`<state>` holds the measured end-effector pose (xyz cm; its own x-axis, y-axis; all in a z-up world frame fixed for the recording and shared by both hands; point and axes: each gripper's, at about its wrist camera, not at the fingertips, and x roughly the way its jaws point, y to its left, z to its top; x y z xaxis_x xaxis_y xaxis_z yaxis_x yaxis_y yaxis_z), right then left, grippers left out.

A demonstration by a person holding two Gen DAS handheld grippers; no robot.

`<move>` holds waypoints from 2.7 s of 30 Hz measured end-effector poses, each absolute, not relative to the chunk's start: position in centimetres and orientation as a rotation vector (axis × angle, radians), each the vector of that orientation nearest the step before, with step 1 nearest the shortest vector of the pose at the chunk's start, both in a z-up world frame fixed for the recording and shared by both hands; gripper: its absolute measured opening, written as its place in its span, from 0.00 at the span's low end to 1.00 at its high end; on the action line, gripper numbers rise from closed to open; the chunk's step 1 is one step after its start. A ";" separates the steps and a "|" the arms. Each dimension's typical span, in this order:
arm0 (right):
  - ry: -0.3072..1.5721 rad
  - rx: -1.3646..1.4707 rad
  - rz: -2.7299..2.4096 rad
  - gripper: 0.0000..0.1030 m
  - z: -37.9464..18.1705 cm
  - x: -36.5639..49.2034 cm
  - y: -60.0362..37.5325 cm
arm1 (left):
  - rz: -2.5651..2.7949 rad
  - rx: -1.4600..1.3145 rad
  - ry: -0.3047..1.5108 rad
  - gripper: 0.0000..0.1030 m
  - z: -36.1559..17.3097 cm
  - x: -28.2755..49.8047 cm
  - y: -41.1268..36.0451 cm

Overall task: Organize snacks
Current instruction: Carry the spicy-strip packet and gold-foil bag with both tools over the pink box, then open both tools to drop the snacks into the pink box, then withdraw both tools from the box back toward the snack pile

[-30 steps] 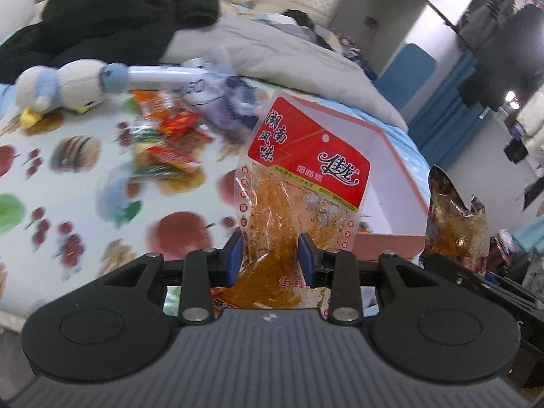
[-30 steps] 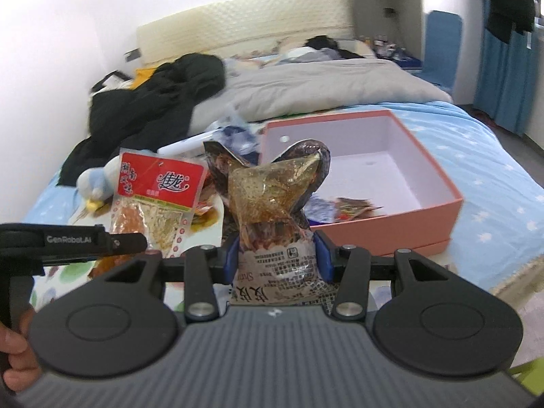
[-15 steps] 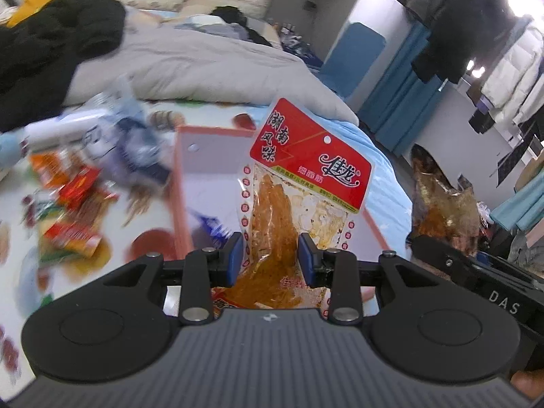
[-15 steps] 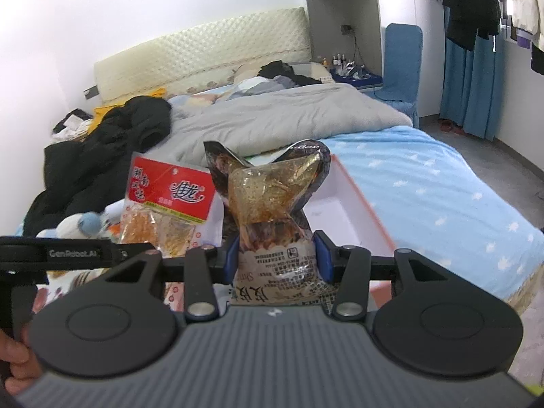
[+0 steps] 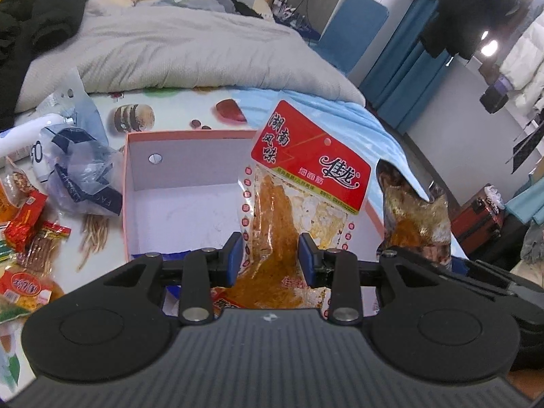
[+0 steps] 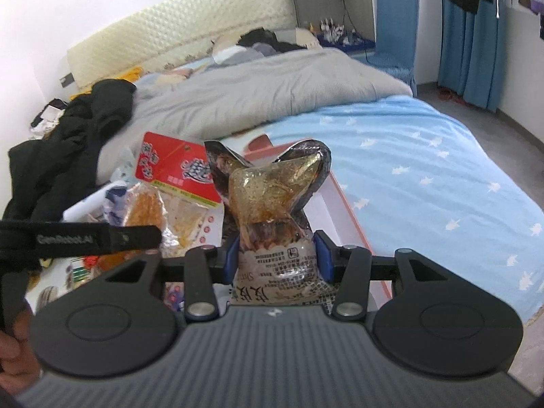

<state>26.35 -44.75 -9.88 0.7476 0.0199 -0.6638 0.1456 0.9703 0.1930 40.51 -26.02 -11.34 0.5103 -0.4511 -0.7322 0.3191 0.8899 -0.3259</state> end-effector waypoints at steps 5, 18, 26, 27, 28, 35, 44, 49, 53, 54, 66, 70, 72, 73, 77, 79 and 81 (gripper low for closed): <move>0.779 0.250 -0.067 0.48 -12.5 28.4 -45.3 | -0.460 -0.149 0.959 0.40 -13.2 42.0 -26.2; 0.790 0.307 -0.095 0.70 -13.0 27.9 -45.5 | -0.441 -0.119 0.913 0.78 -11.2 39.8 -25.0; 0.739 0.297 -0.068 0.70 -10.5 24.9 -44.2 | -0.426 -0.117 0.869 0.83 -7.9 35.4 -22.7; 0.731 0.298 -0.063 0.70 -10.0 24.3 -43.9 | -0.424 -0.111 0.860 0.84 -7.4 34.7 -22.5; 0.724 0.298 -0.058 0.70 -9.6 23.8 -43.5 | -0.420 -0.104 0.849 0.84 -6.9 33.9 -22.1; 0.670 0.276 -0.026 0.70 -7.0 20.1 -41.1 | -0.398 -0.101 0.810 0.89 -4.3 28.9 -19.2; 0.621 0.277 0.003 0.70 -4.7 15.3 -38.7 | -0.363 -0.051 0.768 1.00 -1.1 22.0 -15.9; 0.616 0.267 0.028 0.70 -4.2 13.4 -37.0 | -0.340 -0.015 0.771 1.00 0.4 18.9 -14.1; 0.624 0.257 0.044 0.70 -4.4 13.2 -35.6 | -0.326 -0.003 0.748 1.00 3.2 16.7 -12.6; 0.626 0.258 0.051 0.70 -4.5 13.2 -35.2 | -0.320 -0.006 0.747 1.00 4.2 16.1 -12.1; 0.676 0.191 0.177 0.70 -5.3 15.3 -29.9 | -0.343 0.008 0.830 1.00 16.5 11.2 -10.4; 0.701 0.167 0.187 0.70 -5.6 15.9 -28.8 | -0.360 -0.032 0.849 1.00 18.4 10.8 -9.5; 0.705 0.163 0.185 0.70 -5.7 16.0 -28.5 | -0.344 -0.057 0.844 1.00 18.8 10.9 -8.8; 0.705 0.163 0.181 0.70 -5.7 16.1 -28.4 | -0.337 -0.070 0.838 1.00 18.9 11.0 -8.5; 0.711 0.165 0.168 0.70 -5.8 16.1 -28.2 | -0.333 -0.125 0.878 1.00 18.6 11.9 -7.7; 0.725 0.162 0.163 0.70 -6.1 16.3 -28.1 | -0.349 -0.166 0.904 1.00 18.4 12.4 -7.2; 0.736 0.156 0.165 0.70 -6.4 16.5 -27.9 | -0.338 -0.201 0.913 1.00 18.0 13.0 -6.6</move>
<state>16.47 -27.93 -6.44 0.7291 0.2038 -0.6534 -0.0944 0.9755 0.1988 13.01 -6.58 17.99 0.5639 -0.3697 -0.7385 0.2006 0.9287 -0.3117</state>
